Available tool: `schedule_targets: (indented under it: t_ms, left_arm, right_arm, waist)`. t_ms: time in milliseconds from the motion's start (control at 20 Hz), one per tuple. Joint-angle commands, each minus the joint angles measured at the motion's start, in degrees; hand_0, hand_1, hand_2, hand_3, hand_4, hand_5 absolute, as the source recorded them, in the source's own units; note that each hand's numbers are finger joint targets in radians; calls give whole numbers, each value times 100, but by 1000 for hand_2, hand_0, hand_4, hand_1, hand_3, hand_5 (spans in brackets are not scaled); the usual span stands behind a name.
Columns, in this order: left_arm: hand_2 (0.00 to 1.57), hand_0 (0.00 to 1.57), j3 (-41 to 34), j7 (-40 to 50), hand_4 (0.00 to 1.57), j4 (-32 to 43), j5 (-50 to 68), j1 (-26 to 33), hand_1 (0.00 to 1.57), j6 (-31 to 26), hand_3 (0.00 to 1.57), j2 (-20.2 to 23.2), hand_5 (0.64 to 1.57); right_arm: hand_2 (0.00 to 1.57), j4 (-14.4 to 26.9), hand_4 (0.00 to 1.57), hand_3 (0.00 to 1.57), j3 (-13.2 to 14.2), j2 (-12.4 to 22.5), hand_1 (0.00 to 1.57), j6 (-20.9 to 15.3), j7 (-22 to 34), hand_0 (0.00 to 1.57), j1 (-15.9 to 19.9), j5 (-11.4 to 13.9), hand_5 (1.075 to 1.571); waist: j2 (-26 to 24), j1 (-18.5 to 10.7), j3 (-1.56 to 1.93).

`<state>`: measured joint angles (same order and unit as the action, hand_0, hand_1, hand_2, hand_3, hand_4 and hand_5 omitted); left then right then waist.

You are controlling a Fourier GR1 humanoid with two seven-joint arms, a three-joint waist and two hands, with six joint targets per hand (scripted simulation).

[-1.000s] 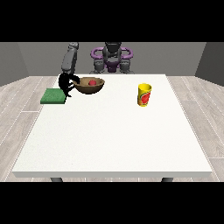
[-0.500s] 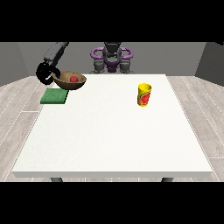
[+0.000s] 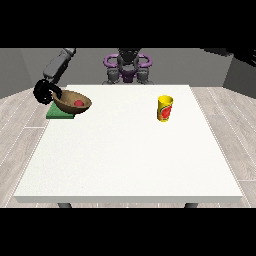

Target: Pick the cup and pour the ball into the bowl, then pick the bowl and place it on the pad

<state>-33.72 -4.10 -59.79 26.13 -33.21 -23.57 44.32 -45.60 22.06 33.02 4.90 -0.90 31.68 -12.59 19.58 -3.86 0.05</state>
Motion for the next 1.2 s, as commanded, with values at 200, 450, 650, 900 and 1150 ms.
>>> schedule_targets:
  t_ms: [200,450,650,900,1150]
  left_arm:
    - [0,0,-249,208,690,-992,443,68,0,181,0,74,1560]
    - [0,0,-500,388,692,-1274,687,364,0,247,0,129,1558]
    - [0,0,-503,445,696,-1456,778,501,0,265,0,86,1557]
    - [0,0,-271,607,691,-1723,767,893,0,295,0,-262,1557]
    - [0,0,-238,937,667,-1190,898,513,0,284,0,218,1555]
  right_arm:
    - [1571,1422,984,0,601,810,1571,674,-1291,1571,208,-121,1571]
    - [1571,1850,977,0,615,1217,1571,999,-1661,1571,177,7,1571]
    - [1571,2084,981,0,501,1156,1571,918,-1684,1571,403,130,1569]
    - [1571,2259,985,629,256,964,1571,775,-1707,1571,196,392,1566]
    - [1571,2226,988,1056,-12,435,1571,584,-1460,1571,367,522,1563]
  waist:
    - [827,-123,15]
    - [819,-16,11]
    - [815,-101,7]
    - [317,-131,3]
    - [28,7,-2]
